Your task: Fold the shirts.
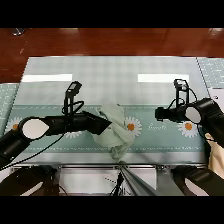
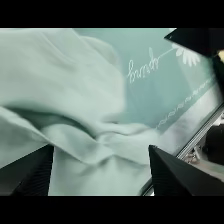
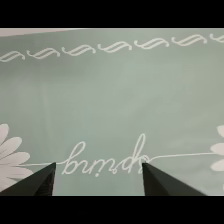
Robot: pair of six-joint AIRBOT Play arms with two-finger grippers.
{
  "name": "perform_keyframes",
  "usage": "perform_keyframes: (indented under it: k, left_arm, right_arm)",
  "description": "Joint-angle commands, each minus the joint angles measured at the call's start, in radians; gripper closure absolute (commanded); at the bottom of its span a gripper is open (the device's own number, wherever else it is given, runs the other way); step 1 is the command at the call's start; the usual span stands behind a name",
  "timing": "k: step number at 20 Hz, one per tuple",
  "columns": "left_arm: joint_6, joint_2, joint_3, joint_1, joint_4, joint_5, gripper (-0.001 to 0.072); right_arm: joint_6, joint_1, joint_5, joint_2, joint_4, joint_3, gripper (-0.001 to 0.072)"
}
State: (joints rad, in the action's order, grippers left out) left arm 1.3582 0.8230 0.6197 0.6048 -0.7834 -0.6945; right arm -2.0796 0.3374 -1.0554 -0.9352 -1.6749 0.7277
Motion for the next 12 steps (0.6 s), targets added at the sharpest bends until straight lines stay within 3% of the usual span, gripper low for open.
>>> perform_keyframes:
  k: [1,3,5,7,8,10,11,12]
  left_arm:
    - [0.010,0.001,0.066,-0.096,-0.141,-0.167,0.0005]
    - [0.035,-0.002,0.183,-0.280,-0.251,-0.322,0.0006]
    - [0.035,-0.004,0.230,-0.500,-0.274,-0.352,0.0007]
    - [0.033,0.026,0.158,-0.698,-0.151,-0.367,0.0008]
    - [-0.019,0.063,0.101,-0.765,-0.005,-0.423,0.0009]
    - [-0.335,0.181,-0.008,-0.821,0.331,-0.582,0.0009]
    - [-0.449,0.248,-0.040,-0.807,0.424,-0.661,0.0009]
    - [-0.501,0.307,-0.048,-0.777,0.431,-0.704,0.0008]
  right_arm:
    - [0.081,-0.108,-0.049,0.001,-0.008,0.025,0.0088]
    - [0.183,-0.296,-0.121,0.008,-0.006,0.061,0.0088]
    - [0.209,-0.503,-0.114,0.046,0.052,0.045,0.0088]
    - [0.270,-0.665,0.020,0.102,0.321,-0.050,0.0089]
    - [0.357,-0.699,0.096,0.127,0.511,-0.122,0.0088]
    - [0.535,-0.701,0.146,0.139,0.785,-0.230,0.0089]
    - [0.602,-0.701,0.135,0.138,0.864,-0.265,0.0089]
    - [0.640,-0.701,0.111,0.138,0.892,-0.290,0.0089]
